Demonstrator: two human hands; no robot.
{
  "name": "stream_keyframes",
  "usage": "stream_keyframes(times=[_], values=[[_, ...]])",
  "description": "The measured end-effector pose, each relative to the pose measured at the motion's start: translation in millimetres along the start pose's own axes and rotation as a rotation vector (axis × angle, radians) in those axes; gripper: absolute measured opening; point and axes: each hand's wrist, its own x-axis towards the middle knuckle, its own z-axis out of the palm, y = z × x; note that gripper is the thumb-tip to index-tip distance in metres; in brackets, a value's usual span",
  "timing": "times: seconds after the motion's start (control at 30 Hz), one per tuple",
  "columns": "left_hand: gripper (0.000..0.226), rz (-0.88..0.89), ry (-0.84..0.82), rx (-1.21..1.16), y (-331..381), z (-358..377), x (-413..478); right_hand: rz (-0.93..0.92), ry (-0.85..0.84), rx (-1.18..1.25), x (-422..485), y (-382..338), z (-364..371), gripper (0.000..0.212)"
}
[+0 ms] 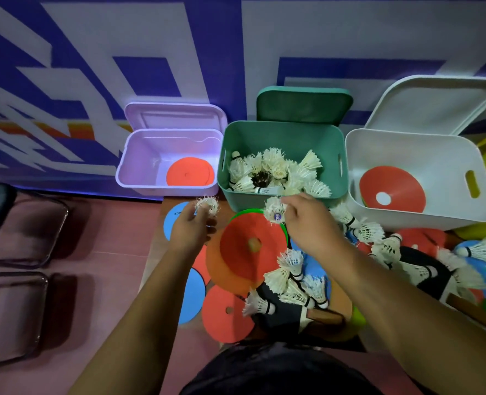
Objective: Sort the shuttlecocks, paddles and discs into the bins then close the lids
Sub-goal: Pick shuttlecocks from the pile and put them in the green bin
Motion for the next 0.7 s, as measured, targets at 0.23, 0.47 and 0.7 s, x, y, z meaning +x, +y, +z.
stream_keyframes(times=[0.23, 0.47, 0.7], values=[[0.037, 0.059, -0.051, 0.001, 28, 18, -28, 0.06, 0.331, 0.287, 28, 10, -72, 0.041], [0.037, 0.07, -0.078, -0.007, 39, 41, -38, 0.246, 0.181, 0.148, 53, 49, -95, 0.06], [0.044, 0.167, -0.127, 0.087, 60, 69, -43, 0.253, 0.187, 0.214, 23, 77, -87, 0.039]])
